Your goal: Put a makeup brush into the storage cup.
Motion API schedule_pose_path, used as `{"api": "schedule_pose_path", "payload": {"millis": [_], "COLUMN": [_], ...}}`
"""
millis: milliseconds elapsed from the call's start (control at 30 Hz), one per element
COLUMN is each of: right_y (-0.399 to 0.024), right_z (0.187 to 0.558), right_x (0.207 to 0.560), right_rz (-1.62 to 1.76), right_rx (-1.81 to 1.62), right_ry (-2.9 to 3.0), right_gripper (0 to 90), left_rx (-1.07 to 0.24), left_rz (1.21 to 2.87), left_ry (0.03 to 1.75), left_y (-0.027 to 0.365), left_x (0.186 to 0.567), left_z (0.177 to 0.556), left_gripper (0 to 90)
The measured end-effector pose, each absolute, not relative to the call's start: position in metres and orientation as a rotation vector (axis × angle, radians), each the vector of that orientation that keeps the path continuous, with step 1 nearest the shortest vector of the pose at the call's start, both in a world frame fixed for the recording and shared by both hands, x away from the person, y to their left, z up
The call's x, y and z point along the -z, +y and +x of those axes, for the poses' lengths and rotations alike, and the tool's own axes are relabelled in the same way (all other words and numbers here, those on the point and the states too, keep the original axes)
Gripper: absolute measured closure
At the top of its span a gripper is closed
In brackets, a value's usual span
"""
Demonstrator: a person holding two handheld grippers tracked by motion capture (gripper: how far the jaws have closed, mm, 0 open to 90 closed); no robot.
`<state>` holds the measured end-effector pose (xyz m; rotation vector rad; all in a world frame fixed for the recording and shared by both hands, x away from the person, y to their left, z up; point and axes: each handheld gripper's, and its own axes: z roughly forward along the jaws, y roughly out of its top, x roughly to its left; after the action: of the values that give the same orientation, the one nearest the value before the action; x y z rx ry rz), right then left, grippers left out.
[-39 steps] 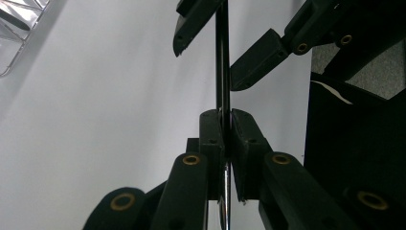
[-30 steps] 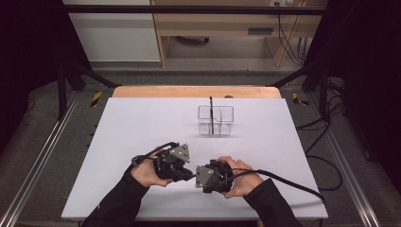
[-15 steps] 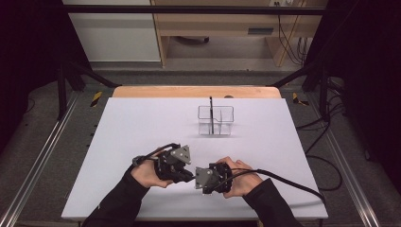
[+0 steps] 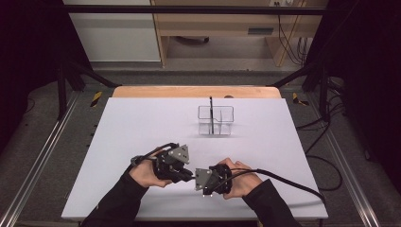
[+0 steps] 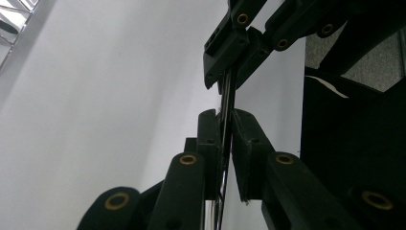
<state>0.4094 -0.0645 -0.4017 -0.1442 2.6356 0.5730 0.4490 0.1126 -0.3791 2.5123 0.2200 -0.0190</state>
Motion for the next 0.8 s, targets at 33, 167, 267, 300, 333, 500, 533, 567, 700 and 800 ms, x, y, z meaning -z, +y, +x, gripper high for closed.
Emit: {"api": "schedule_pose_path", "payload": {"millis": [33, 167, 267, 300, 333, 500, 533, 567, 700, 800], "right_y": [-0.065, -0.065, -0.066, -0.067, -0.067, -0.069, -0.07, -0.07, -0.075, -0.078], "right_z": [0.41, 0.411, 0.412, 0.412, 0.413, 0.415, 0.416, 0.416, 0.418, 0.419], "right_x": [0.401, 0.401, 0.401, 0.401, 0.401, 0.399, 0.399, 0.399, 0.397, 0.397], "right_rz": [-0.146, -0.124, -0.107, -0.1, -0.098, -0.065, -0.057, -0.054, -0.02, 0.007], "right_rx": [-0.573, -0.573, -0.57, -0.573, -0.573, -0.577, -0.582, -0.58, -0.589, -0.596], "right_ry": [2.639, 2.646, 2.654, 2.657, 2.655, 2.66, 2.66, 2.658, 2.661, 2.665], "right_gripper": [84.1, 84.1, 84.2, 84.1, 84.1, 84.1, 84.1, 84.1, 84.1, 84.1], "left_rx": [0.016, -0.013, -0.039, -0.047, -0.06, -0.126, -0.132, -0.15, -0.174, -0.199], "left_rz": [2.51, 2.491, 2.472, 2.469, 2.462, 2.424, 2.418, 2.406, 2.378, 2.356], "left_ry": [0.217, 0.228, 0.233, 0.234, 0.243, 0.279, 0.285, 0.3, 0.346, 0.371], "left_y": [0.113, 0.117, 0.121, 0.122, 0.123, 0.134, 0.135, 0.138, 0.146, 0.152], "left_x": [0.379, 0.378, 0.376, 0.376, 0.376, 0.375, 0.375, 0.375, 0.376, 0.377], "left_z": [0.449, 0.45, 0.449, 0.449, 0.449, 0.451, 0.451, 0.451, 0.451, 0.45], "left_gripper": [80.7, 72.1, 66.6, 63.9, 61.1, 45.6, 44.0, 42.0, 34.1, 28.0]}}
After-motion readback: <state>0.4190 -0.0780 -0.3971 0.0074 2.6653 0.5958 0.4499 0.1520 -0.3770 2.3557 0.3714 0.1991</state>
